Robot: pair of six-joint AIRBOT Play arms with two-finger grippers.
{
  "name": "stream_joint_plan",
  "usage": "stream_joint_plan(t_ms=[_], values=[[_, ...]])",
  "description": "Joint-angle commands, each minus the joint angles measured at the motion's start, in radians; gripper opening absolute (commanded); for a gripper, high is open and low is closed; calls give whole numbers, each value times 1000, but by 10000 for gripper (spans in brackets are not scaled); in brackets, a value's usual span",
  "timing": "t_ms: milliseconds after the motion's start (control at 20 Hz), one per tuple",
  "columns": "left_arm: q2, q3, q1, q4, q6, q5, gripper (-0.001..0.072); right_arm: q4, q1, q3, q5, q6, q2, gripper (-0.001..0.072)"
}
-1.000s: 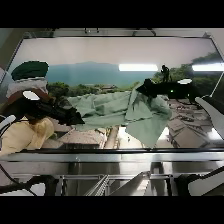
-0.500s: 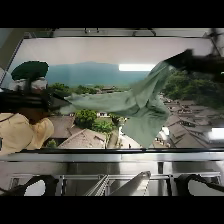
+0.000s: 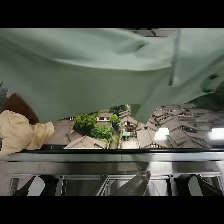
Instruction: Fold the shirts.
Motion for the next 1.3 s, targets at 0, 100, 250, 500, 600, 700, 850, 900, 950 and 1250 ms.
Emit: stream_joint_plan(t_ms=[0,100,250,500,600,700,850,900,950,1250], values=[[-24,198,187,-111,-68,45,25,-58,-92,174,-95,1,52,21],[-96,224,159,-51,-91,19,25,-105,-92,257,-74,28,-15,21],[-199,144,3,225,-107,-6,25,-105,-91,252,124,77,-167,21],[-455,-91,-332,613,-67,18,24,-107,-54,-13,353,43,-469,21],[-590,-140,-416,663,-25,60,23,-105,4,-163,319,-44,-578,20],[-756,-134,-470,674,10,98,22,-105,60,-250,229,-106,-704,21],[-1024,0,-498,675,14,98,20,-43,123,-249,108,-176,-918,20],[-1112,64,-504,675,-4,93,14,7,139,-237,84,-202,-986,20],[-1184,124,-505,674,-24,90,13,46,151,-221,74,-218,-1042,20],[-1374,436,-513,706,-99,87,12,60,151,-72,107,-213,-1223,20]])
